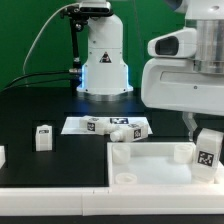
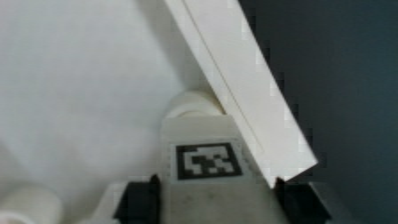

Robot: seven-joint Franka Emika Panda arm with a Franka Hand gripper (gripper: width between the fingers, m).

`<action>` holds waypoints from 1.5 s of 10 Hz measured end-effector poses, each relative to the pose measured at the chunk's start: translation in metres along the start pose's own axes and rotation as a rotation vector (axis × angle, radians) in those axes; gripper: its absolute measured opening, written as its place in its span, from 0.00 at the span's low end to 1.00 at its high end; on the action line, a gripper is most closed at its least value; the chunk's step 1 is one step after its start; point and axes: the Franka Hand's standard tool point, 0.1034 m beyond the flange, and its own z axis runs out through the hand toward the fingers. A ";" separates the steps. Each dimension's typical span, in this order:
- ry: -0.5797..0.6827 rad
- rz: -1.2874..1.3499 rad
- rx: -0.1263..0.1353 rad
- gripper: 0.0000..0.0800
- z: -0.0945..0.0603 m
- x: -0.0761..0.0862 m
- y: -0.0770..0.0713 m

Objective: Assemble square table

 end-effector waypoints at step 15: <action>0.049 -0.438 0.025 0.81 -0.004 0.008 -0.004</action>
Offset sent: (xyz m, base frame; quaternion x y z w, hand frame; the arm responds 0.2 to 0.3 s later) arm 0.0015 0.0183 -0.0076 0.0933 -0.0243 0.4632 0.8810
